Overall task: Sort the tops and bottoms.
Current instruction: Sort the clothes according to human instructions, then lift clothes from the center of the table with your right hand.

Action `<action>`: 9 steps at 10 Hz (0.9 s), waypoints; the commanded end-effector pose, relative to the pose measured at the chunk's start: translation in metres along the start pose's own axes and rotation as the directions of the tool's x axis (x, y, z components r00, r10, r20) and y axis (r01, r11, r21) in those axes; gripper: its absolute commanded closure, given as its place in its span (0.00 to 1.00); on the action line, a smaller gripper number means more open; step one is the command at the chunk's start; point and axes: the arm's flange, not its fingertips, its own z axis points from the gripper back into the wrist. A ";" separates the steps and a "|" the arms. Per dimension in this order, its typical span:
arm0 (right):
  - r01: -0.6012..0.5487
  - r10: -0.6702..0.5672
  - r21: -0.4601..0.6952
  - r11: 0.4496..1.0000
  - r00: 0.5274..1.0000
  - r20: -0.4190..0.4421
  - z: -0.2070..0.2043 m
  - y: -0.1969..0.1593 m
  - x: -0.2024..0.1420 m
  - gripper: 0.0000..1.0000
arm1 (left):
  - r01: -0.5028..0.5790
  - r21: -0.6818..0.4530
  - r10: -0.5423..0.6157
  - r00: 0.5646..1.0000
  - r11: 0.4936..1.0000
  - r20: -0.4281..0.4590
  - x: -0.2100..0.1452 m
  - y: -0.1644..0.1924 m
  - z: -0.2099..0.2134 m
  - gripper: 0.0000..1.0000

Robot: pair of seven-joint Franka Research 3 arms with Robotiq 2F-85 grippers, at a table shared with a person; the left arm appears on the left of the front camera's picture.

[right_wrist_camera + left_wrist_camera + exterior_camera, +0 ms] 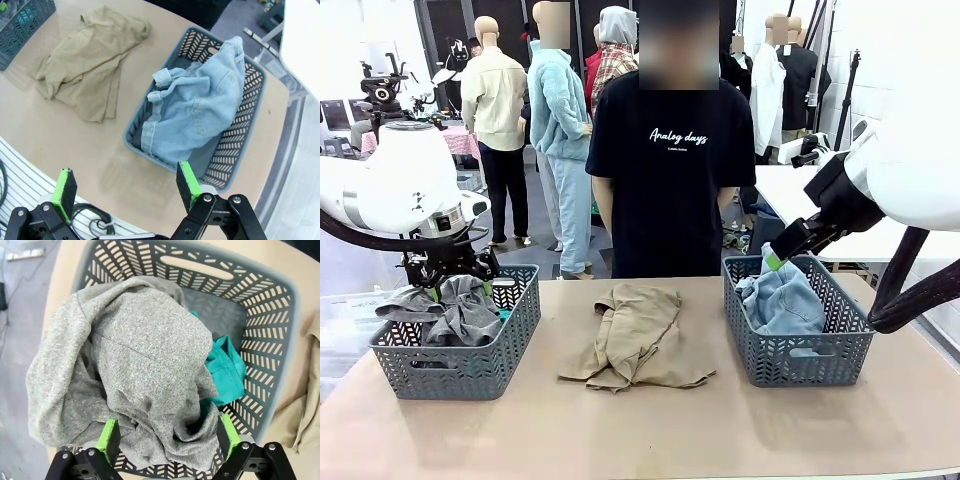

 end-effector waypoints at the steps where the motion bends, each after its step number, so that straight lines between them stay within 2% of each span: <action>1: -0.011 0.011 -0.003 1.000 1.000 -0.011 -0.001 0.000 -0.002 0.00 | -0.002 -0.002 0.002 1.000 1.000 0.010 0.002 0.002 0.000 0.00; 9: -0.011 0.011 -0.003 1.000 1.000 -0.011 -0.001 0.000 -0.002 0.00 | 0.000 0.000 0.000 1.000 1.000 0.000 0.000 0.000 0.000 0.00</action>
